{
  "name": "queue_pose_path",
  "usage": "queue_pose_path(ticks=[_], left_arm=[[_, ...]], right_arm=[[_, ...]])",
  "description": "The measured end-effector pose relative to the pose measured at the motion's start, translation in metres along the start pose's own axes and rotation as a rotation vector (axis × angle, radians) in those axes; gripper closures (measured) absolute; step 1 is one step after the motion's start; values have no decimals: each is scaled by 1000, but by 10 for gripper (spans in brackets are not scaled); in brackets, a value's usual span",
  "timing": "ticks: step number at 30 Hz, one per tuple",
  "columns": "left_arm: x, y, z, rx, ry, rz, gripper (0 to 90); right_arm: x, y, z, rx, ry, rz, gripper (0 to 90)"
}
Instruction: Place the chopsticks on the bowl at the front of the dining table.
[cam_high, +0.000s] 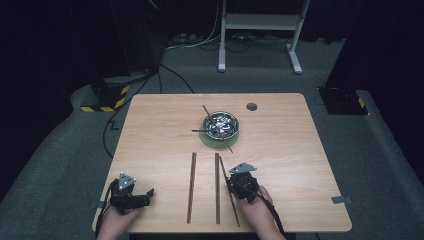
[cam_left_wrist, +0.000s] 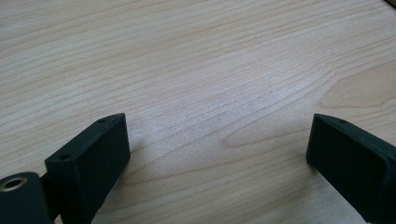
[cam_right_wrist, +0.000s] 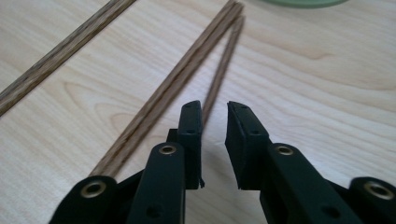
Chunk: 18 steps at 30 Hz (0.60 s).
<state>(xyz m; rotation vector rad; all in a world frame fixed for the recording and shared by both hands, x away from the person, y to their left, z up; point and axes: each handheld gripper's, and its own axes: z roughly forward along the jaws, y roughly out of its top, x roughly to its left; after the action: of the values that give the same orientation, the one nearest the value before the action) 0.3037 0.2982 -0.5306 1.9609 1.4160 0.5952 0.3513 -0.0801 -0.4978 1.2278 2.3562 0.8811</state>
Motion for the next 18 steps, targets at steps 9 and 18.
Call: queue_pose_path(ticks=[9,18], left_arm=[[0,0,0,0,0,0,61],[0,0,0,0,-1,0,61]], right_arm=[[7,0,10,25,-10,-4,779],[-3,-3,13,48,-38,17,833]])
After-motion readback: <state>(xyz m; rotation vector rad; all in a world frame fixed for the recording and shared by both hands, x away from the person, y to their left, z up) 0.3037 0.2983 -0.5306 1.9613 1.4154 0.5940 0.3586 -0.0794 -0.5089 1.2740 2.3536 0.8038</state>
